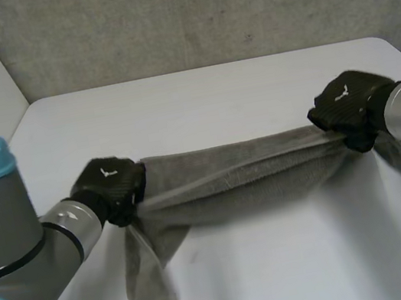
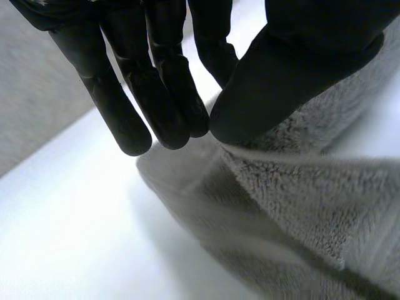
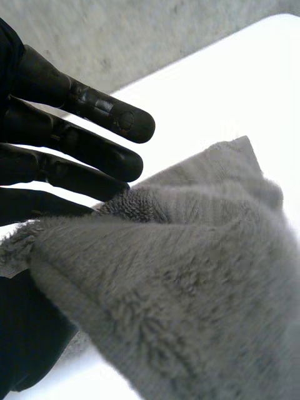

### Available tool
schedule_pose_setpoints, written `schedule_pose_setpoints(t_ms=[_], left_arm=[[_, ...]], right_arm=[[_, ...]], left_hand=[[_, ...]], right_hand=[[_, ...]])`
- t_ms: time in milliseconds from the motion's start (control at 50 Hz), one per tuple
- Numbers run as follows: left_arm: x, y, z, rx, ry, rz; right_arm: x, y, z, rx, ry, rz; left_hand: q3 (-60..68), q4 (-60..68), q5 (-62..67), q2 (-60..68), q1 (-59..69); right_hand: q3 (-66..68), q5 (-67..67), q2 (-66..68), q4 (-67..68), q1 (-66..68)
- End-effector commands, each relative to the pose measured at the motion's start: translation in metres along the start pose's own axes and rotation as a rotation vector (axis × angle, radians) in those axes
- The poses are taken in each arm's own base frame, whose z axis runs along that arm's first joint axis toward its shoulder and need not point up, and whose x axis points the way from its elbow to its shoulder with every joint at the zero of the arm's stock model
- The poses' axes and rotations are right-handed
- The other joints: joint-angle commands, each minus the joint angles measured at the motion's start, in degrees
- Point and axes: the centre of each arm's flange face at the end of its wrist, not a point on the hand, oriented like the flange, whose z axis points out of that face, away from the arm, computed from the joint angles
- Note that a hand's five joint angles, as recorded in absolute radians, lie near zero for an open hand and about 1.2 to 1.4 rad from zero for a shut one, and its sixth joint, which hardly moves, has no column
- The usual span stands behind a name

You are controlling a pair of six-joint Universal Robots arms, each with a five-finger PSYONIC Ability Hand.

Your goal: Fold the towel.

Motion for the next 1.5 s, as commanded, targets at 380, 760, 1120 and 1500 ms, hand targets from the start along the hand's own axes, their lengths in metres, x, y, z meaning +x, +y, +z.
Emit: schedule_pose_setpoints(t_ms=[380,760,1120,1500], left_arm=[[-0.114,-0.212,0.008,1.015,-0.552,0.095],[-0.02,0.016,0.042,0.304,-0.059,0.194],[-0.014,0.038,0.036,0.161,0.017,0.166],[0.015,0.003,0.071,0.356,0.115,-0.23]], right_arm=[[0.131,-0.122,0.029,0.844,0.953,-0.168],[-0.035,0.026,0.063,0.129,0.011,0.087],[-0.015,0.001,0.019,0.223,0.056,0.329],[0.011,-0.073,-0.079,0.491,0.149,0.242]], left_hand=[[10.3,10.2,10.4,10.3,11.5],[10.3,10.2,10.4,10.3,11.5],[-55.4,-55.5,-55.3,-55.4,-54.2],[-56.3,-56.4,-56.2,-56.3,-55.1]], right_hand=[[12.4,14.2,13.2,11.8,26.1],[12.4,14.2,13.2,11.8,26.1],[12.4,14.2,13.2,11.8,26.1],[12.4,14.2,13.2,11.8,26.1]])
